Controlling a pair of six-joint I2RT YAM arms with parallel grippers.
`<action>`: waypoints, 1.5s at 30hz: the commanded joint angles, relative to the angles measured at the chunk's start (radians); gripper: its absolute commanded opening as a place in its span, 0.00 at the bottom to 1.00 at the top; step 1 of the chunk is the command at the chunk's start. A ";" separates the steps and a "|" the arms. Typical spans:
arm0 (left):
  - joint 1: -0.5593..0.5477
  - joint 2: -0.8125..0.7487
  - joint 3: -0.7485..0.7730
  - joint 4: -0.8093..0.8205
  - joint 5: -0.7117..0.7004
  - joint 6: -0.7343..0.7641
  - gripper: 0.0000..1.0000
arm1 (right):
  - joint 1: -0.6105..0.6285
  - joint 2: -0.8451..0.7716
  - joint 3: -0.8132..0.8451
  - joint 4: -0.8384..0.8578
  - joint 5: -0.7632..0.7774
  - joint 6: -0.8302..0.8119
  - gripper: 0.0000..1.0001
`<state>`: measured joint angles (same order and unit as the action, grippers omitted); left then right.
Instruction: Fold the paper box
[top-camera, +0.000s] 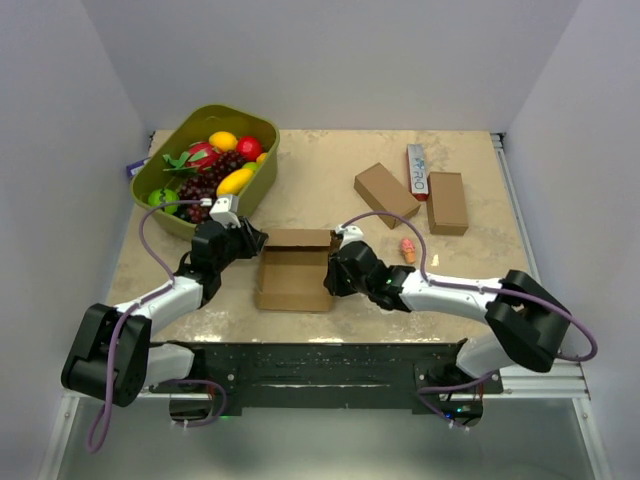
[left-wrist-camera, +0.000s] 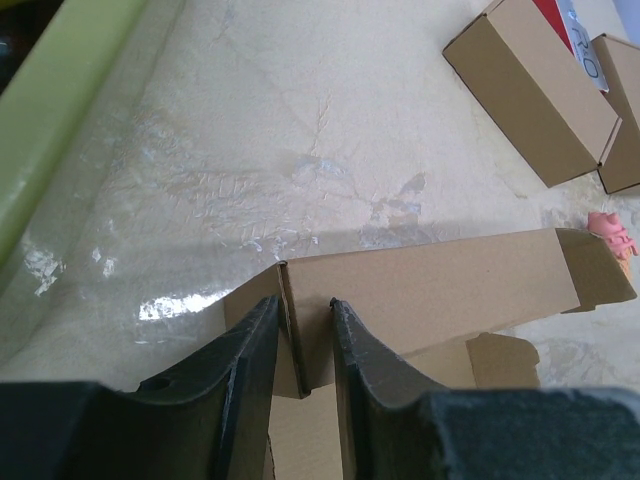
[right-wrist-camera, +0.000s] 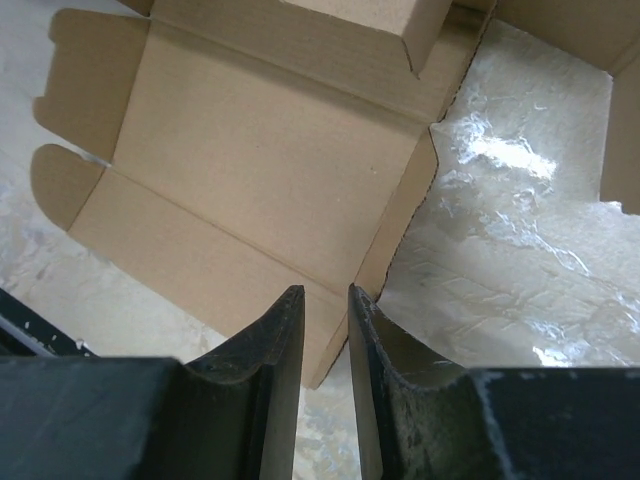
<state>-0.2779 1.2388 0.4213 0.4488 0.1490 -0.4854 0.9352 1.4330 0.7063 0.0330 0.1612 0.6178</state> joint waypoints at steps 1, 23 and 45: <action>0.000 0.004 0.025 -0.028 0.001 0.027 0.32 | 0.001 0.078 0.082 0.019 0.003 -0.007 0.25; 0.000 -0.013 0.020 -0.038 -0.009 0.034 0.32 | -0.004 0.284 0.125 -0.148 0.140 0.060 0.22; 0.000 -0.021 0.025 -0.041 -0.002 0.034 0.32 | -0.174 -0.026 0.200 -0.332 0.244 -0.079 0.64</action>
<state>-0.2771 1.2320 0.4248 0.4313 0.1390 -0.4751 0.7849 1.3857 0.9234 -0.3252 0.3626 0.5793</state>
